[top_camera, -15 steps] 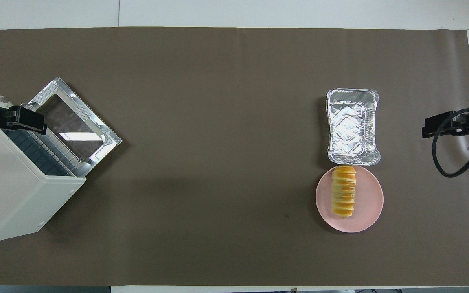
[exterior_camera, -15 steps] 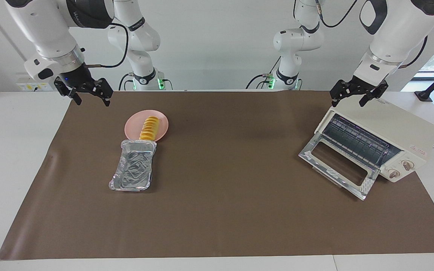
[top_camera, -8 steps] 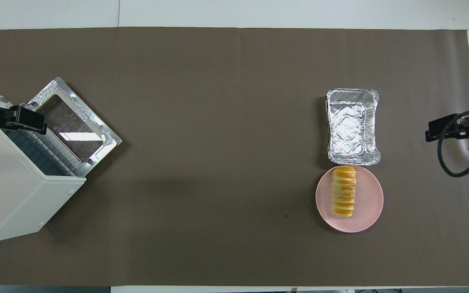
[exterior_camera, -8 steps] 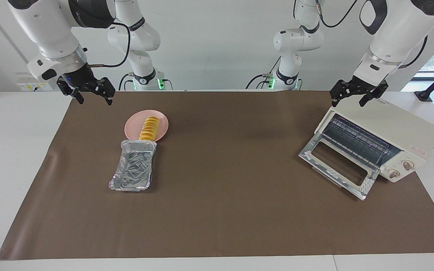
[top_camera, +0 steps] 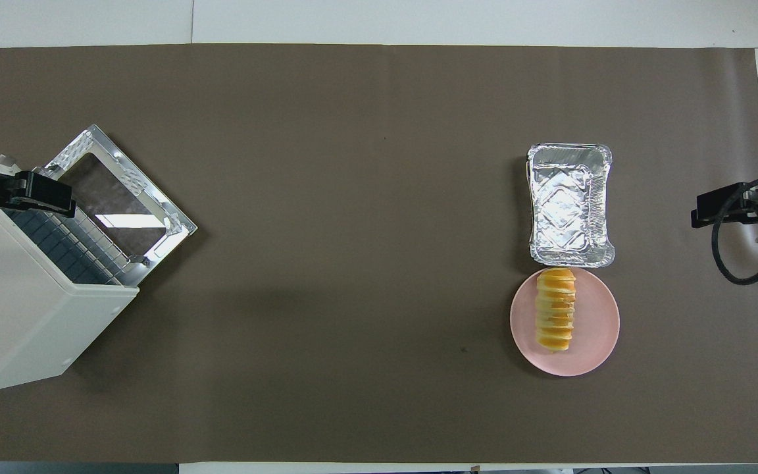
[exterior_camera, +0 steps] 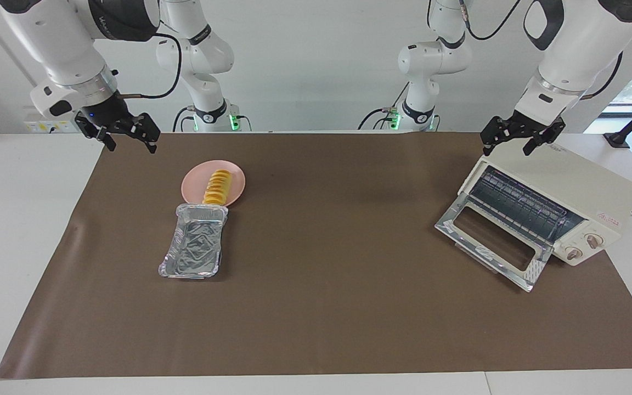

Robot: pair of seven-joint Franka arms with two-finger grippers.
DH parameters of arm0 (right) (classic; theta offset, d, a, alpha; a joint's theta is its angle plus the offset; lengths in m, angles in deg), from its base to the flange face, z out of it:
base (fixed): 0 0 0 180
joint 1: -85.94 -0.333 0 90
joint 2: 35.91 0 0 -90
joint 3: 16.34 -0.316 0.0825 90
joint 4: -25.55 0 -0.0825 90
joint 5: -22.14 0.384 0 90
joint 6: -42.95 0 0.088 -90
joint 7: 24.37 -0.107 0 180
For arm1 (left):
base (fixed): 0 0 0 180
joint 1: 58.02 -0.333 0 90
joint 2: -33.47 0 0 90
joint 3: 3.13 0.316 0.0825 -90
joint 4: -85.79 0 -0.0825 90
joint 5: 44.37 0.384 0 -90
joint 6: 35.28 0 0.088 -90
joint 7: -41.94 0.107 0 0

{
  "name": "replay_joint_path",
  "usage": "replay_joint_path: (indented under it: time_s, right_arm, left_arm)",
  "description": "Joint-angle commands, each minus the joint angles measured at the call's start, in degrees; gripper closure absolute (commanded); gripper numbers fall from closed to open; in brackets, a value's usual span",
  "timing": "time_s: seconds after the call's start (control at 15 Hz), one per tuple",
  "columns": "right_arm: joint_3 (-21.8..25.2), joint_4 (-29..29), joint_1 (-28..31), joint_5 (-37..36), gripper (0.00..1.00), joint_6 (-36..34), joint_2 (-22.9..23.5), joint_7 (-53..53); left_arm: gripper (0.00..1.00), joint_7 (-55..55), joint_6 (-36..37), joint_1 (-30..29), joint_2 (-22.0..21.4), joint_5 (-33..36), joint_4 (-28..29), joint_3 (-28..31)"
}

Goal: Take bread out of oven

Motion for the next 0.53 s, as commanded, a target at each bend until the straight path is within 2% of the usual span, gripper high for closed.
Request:
replay_joint_path:
  time_s: [0.0, 0.47]
  right_arm:
    - [0.15, -0.10, -0.43, -1.05, 0.00, 0.71, -0.03, -0.70]
    - [0.15, -0.10, -0.43, -1.06, 0.00, 2.74, 0.15, -0.52]
  left_arm:
    - [0.00, 0.81, -0.45, -0.32, -1.08, -0.52, 0.91, 0.03]
    - [0.00, 0.81, -0.45, -0.32, -1.08, -0.52, 0.91, 0.03]
